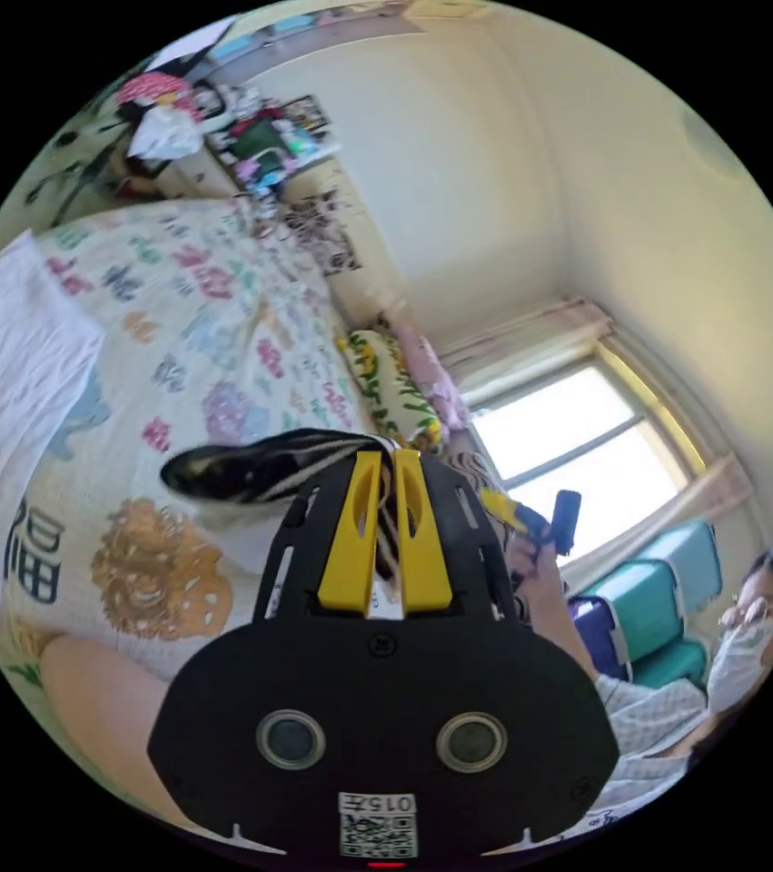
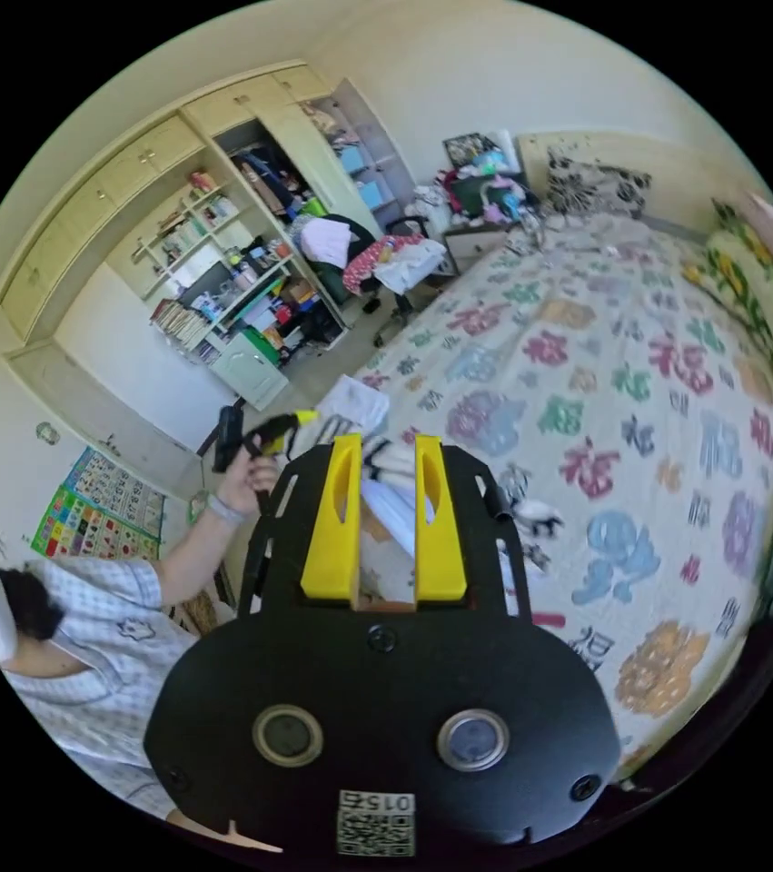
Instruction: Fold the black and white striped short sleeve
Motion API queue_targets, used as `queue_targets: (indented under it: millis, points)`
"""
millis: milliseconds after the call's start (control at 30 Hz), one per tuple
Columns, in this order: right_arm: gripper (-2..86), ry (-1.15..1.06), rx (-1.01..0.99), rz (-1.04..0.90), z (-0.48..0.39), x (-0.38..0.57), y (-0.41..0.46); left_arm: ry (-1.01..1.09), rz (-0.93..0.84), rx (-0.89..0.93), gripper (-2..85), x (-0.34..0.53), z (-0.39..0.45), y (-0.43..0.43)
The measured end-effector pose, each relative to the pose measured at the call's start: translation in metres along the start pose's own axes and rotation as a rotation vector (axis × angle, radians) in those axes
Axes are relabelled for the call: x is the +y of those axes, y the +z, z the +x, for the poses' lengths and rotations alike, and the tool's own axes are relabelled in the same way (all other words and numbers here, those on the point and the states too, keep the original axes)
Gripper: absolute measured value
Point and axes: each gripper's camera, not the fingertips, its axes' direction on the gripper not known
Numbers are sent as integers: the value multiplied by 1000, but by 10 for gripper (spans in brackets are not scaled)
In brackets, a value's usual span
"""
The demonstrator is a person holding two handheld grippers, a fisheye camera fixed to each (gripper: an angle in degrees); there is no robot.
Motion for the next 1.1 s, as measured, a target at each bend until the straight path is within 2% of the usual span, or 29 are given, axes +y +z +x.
queue_targets:
  millis: [100, 200, 333, 467, 633, 767, 967, 1100]
  points:
    - [103, 209, -108, -19, 71, 51, 36, -93, -33, -109, 6, -6, -47, -12]
    - [111, 336, -211, -29, 110, 86, 69, -86, -40, -80, 11, -14, -65, -31]
    - [121, 397, -198, -69, 131, 110, 92, -90, -93, -163, 27, -31, -77, -42]
    - [116, 462, -330, -30, 153, 114, 100, -86, -91, -163, 66, -36, -85, -51]
    - [24, 450, -358, -90, 158, 95, 99, -78, -61, -190, 142, -17, -76, -52]
    - [7, 393, -423, 109, 153, 67, 49, -160, 15, -180, 152, 34, -67, -49]
    - [2, 225, -515, 359, 136, 27, -47, -220, -194, -38, 135, 48, -92, 4]
    - [2, 146, -530, 549, 128, 31, -122, -376, -240, -98, 135, 45, -139, 60]
